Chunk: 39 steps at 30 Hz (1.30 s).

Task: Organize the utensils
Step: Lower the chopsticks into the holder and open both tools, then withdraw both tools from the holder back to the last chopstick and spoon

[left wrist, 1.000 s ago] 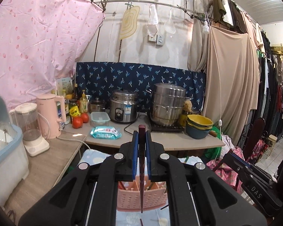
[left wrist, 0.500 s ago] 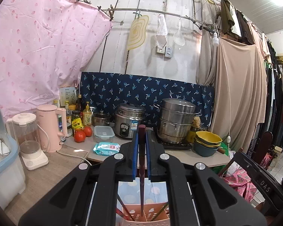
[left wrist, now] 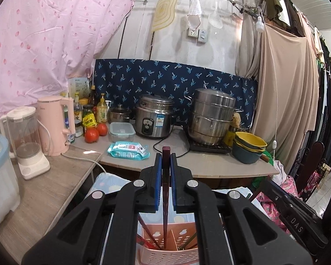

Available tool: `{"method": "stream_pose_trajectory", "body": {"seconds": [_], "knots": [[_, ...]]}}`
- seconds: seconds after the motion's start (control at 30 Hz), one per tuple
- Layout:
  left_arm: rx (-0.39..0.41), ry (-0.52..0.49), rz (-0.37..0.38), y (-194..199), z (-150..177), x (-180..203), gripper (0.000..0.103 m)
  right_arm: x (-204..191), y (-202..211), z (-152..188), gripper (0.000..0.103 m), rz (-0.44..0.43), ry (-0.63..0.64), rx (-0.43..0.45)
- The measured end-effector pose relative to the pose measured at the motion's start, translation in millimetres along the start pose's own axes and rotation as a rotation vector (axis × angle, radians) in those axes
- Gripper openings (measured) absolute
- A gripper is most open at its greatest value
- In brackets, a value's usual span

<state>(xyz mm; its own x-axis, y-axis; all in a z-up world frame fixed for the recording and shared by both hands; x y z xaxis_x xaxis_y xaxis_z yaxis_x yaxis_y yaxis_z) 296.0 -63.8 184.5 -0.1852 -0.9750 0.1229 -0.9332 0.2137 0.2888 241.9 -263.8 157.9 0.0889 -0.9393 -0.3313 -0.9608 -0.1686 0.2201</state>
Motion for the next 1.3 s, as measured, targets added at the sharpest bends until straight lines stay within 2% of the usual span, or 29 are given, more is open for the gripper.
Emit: {"method": "stream_pose_trajectory", "body": {"seconds": [0.27,0.3,0.37,0.43,0.73,1.1,1.3], "knots": [[-0.014,0.002,-0.01,-0.2,6.4,0.4,0.011,1.2,-7.9,12.4,0.007,0.009,0.01,-0.042],[-0.018,0.002,-0.012,0.2,7.1,0.5,0.013,2.0,-7.3,13.0,0.009,0.012,0.006,-0.038],[-0.018,0.006,-0.022,1.3,9.0,-0.8,0.035,3.3,-5.5,13.6,0.014,0.015,0.001,-0.033],[-0.01,0.006,-0.035,4.4,10.8,-2.6,0.043,4.1,-2.9,14.0,0.02,0.017,-0.002,-0.03],[-0.03,-0.008,-0.039,20.9,21.6,-5.5,0.043,3.2,16.2,20.9,0.034,0.019,-0.008,-0.022],[-0.059,-0.04,-0.069,48.8,40.7,-8.2,0.047,-10.3,42.0,46.4,0.034,0.016,0.019,-0.065],[-0.109,-0.052,-0.082,60.7,58.0,-8.0,0.047,-18.3,58.1,65.8,0.034,0.021,0.046,-0.096]]}}
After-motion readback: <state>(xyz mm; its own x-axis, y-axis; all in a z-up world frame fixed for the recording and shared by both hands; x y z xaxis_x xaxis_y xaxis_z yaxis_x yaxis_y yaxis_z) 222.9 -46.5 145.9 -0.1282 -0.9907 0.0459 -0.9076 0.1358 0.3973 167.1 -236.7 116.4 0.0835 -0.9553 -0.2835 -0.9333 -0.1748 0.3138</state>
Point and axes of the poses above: each gripper's, at about its wrist camera, not at the fingertips, and y roughly against the way its jaws point, x to its right, z to its underside, the point moved 2 cm from there along -y, roughly the way its jaws point, and after that the axes turned 7 degrees about -z, right-handed, at the moved point
